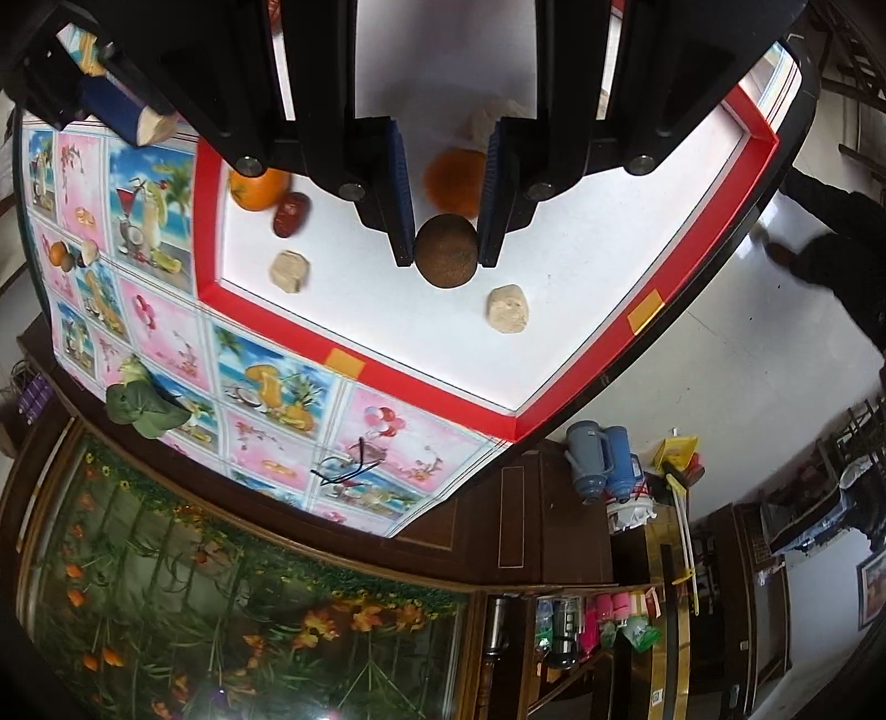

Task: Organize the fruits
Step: 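Carry the kiwi and the beige lump over the white tray, then open both tools to drop the kiwi and lump into the tray, then grasp an orange with the right tool while the left tool grasps a beige lump, then carry the orange and the beige lump over the white tray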

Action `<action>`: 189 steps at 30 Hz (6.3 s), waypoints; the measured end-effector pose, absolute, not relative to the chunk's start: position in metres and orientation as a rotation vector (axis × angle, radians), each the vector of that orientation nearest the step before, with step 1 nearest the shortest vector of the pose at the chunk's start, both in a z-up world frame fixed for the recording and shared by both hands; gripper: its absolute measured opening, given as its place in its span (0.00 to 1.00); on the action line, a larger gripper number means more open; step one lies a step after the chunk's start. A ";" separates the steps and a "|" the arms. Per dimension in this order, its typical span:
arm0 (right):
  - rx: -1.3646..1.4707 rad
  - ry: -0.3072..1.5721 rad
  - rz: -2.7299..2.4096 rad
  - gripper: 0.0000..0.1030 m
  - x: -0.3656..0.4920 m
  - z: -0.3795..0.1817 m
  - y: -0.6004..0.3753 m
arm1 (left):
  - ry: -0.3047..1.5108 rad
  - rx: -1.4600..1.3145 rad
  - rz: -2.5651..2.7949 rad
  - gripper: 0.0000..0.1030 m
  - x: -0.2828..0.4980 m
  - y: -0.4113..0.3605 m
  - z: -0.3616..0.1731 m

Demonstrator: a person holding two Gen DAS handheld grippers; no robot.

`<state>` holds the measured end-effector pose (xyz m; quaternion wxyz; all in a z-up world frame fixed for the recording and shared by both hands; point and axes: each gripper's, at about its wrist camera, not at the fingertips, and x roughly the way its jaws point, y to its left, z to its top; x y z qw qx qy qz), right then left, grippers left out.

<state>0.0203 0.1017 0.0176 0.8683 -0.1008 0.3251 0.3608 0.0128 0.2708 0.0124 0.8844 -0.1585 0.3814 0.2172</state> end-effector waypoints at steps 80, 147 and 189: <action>0.061 0.745 0.189 0.29 0.174 -0.004 -0.181 | 0.875 0.021 0.031 0.26 0.194 -0.034 -0.032; -0.142 0.660 0.426 0.30 0.014 0.015 -0.046 | 0.786 -0.275 0.202 0.25 -0.021 0.159 0.017; -0.210 0.646 0.636 0.30 0.019 0.025 0.048 | 0.767 -0.342 0.431 0.25 -0.014 0.244 0.015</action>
